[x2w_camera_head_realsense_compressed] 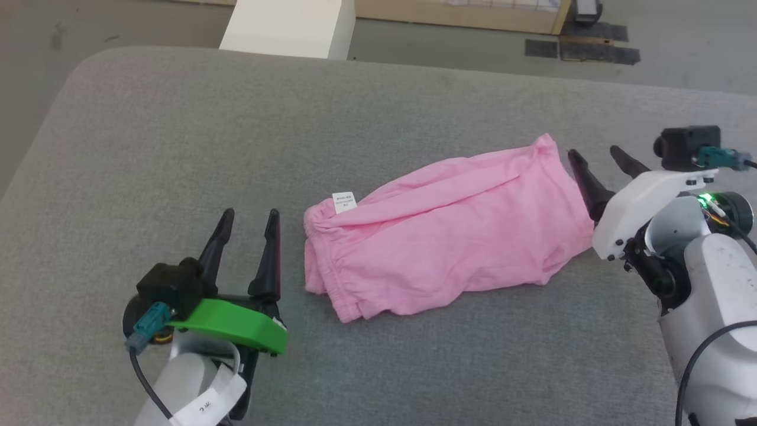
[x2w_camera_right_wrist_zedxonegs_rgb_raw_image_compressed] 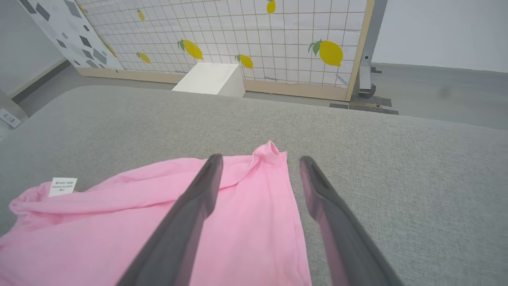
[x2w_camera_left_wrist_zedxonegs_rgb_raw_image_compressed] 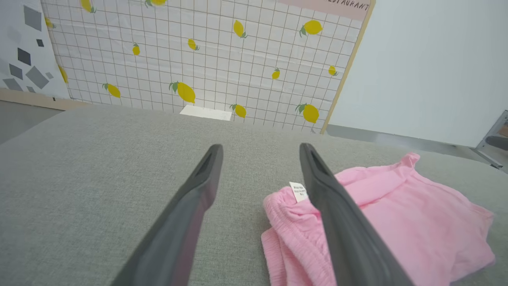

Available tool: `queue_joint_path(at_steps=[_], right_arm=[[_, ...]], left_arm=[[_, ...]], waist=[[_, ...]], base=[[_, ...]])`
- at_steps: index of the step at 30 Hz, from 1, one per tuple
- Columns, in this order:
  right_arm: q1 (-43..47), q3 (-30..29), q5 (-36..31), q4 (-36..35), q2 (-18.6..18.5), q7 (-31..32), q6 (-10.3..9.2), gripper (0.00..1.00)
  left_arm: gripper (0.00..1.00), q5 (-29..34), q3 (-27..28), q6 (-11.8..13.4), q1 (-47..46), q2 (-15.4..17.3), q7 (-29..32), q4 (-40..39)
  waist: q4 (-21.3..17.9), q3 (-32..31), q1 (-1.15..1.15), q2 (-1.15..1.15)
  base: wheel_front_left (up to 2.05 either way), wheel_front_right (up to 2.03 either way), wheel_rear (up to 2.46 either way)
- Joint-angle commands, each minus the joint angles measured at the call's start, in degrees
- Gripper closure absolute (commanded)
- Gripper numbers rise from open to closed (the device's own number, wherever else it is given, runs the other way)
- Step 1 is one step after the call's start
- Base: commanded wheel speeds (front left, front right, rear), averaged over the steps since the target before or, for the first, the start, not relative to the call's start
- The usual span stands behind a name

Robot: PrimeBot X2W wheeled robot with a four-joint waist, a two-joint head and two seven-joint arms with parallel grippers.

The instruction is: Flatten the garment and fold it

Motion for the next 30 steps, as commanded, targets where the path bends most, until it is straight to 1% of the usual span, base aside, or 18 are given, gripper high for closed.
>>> queue_joint_path(at_steps=[1,6,12,17,23,28,30], right_arm=[[0.86,-1.44,-0.93,-0.04,1.08,-1.02,-0.09,0.0],[0.11,-6.88,-3.34,2.85,4.64,-2.99,-0.09,0.0],[-3.49,-11.37,-5.65,9.84,7.06,-1.65,-0.09,0.0],[-7.56,-14.36,-10.17,16.77,7.51,0.7,-0.09,0.0],[-12.49,-17.94,-15.88,24.39,7.23,5.62,-0.09,0.0],[-15.75,-18.21,-20.97,28.37,6.41,10.09,-0.09,0.0],[-16.51,-18.49,-22.58,29.93,6.18,12.81,-0.09,0.0]], left_arm=[[0.0,2.05,0.76,-1.12,-0.39,-0.39,-0.4,-0.68],[0.0,8.01,5.27,-3.23,1.41,-3.3,-0.43,-4.14],[0.0,11.28,8.79,-4.64,3.22,-6.13,-0.44,-5.15],[0.0,11.73,9.77,-5.45,3.34,-7.31,-0.44,-5.54],[0.0,11.64,9.27,-5.93,2.36,-7.79,-0.44,-5.51],[0.0,10.36,8.32,-6.08,1.39,-7.86,-0.44,-5.27],[0.0,10.01,8.02,-6.11,1.01,-7.86,-0.44,-5.15]], waist=[[-0.85,-0.68,0.0,0.0],[-1.22,-0.54,0.0,0.0],[-0.53,0.32,0.0,0.0],[0.83,1.54,0.0,0.0],[2.84,3.61,0.0,0.0],[4.02,5.31,0.0,0.0],[4.29,5.67,0.0,0.0]], base=[[0.0,0.0,0.0],[0.0,0.0,0.0],[0.0,0.0,0.0],[0.0,0.0,0.0],[0.0,0.0,0.0],[0.0,0.0,0.0],[0.0,0.0,0.0]])
